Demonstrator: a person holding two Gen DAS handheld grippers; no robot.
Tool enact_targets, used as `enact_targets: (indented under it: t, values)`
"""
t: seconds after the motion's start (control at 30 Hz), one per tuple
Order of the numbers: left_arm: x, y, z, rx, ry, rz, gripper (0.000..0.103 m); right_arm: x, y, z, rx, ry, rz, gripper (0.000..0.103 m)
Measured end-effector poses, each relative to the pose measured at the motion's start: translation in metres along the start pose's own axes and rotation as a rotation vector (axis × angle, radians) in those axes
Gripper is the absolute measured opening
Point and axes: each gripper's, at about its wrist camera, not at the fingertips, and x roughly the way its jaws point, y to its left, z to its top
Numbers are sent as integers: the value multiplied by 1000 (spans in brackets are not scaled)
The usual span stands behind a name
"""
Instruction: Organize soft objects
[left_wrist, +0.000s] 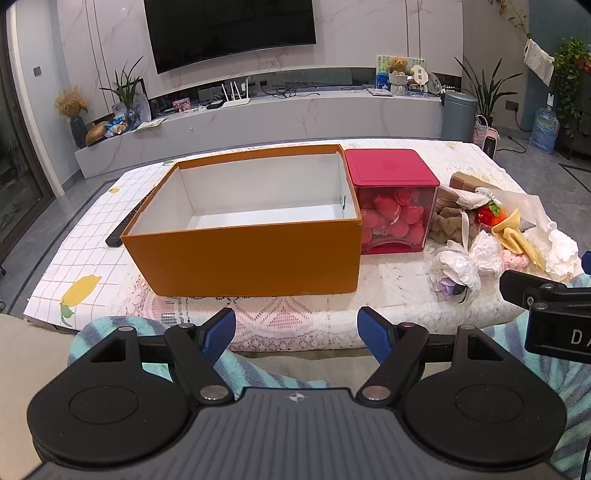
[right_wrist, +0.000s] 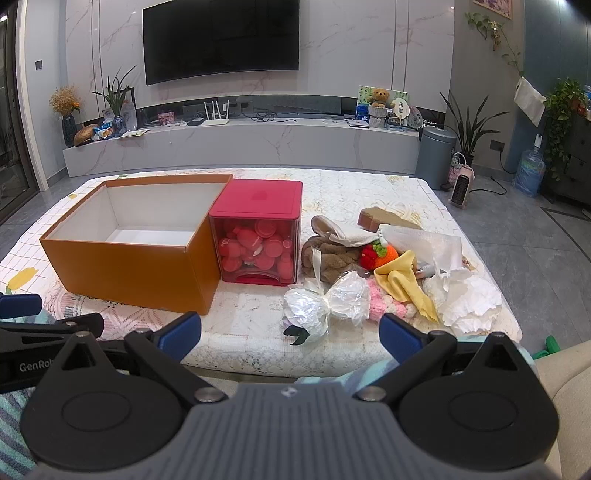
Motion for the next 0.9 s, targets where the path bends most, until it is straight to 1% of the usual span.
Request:
enact_targets:
  t: [0.9]
  values:
    - [2, -1, -4, -2, 8, -2, 89, 1, 1, -2, 0, 3, 0, 100]
